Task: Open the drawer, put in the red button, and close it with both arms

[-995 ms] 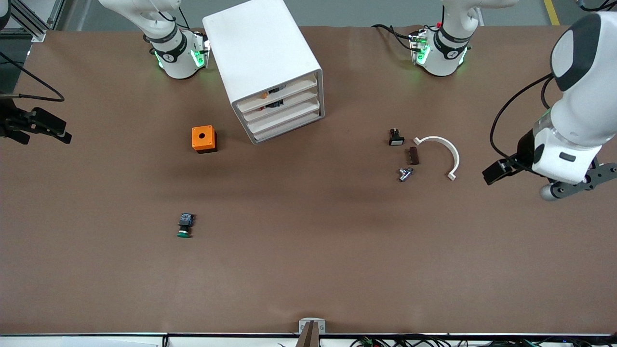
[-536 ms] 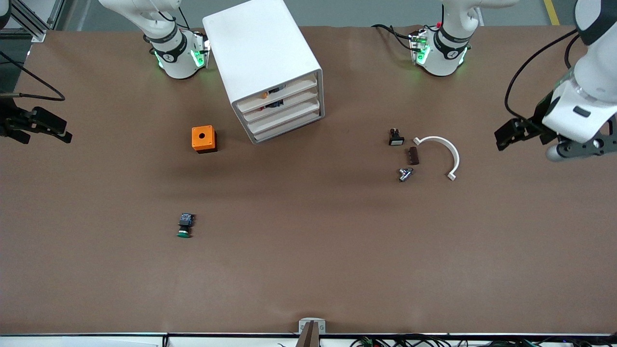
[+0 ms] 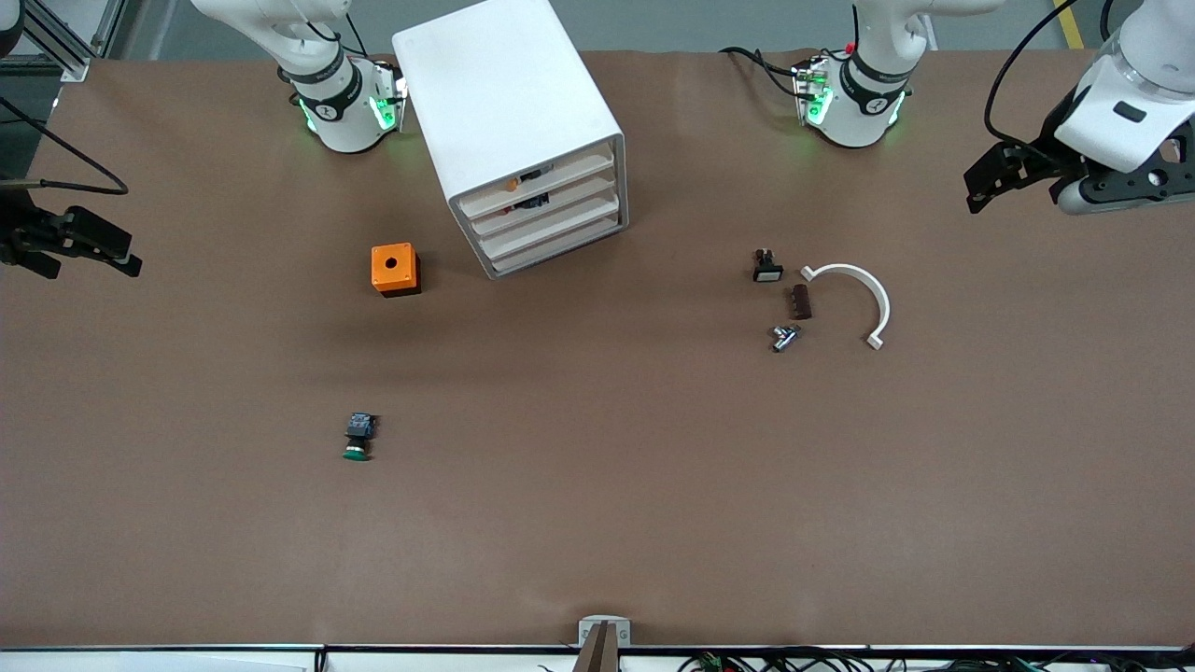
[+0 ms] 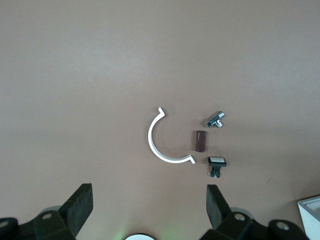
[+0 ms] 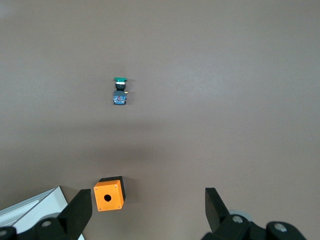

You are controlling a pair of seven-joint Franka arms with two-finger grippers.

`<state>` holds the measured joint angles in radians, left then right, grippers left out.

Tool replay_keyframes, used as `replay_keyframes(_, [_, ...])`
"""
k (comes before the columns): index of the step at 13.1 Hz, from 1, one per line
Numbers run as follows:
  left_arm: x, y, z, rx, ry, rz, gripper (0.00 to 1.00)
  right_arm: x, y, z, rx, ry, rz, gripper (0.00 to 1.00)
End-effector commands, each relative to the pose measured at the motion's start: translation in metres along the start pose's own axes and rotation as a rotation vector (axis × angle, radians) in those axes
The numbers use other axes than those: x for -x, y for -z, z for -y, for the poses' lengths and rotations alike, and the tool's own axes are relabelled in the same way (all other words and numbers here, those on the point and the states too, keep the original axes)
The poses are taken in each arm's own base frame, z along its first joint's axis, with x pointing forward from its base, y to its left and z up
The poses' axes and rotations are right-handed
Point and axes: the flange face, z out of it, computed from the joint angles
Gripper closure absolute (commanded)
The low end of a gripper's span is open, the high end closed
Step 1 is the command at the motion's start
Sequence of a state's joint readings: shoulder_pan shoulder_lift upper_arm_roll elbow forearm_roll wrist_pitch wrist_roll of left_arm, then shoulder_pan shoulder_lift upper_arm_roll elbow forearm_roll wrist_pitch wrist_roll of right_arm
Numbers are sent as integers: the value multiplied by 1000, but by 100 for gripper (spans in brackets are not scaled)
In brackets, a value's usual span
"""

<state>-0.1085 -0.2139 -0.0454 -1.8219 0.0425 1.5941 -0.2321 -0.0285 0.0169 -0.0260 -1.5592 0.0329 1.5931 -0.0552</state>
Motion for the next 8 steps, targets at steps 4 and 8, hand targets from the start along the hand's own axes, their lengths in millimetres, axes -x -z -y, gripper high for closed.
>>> replay_keyframes(4, [1, 13, 6, 21, -69, -31, 0, 8, 5, 3, 16, 17, -3, 0])
replay_keyframes(8, [-14, 19, 5, 7, -63, 5, 0, 7, 5, 5, 17, 20, -6, 0])
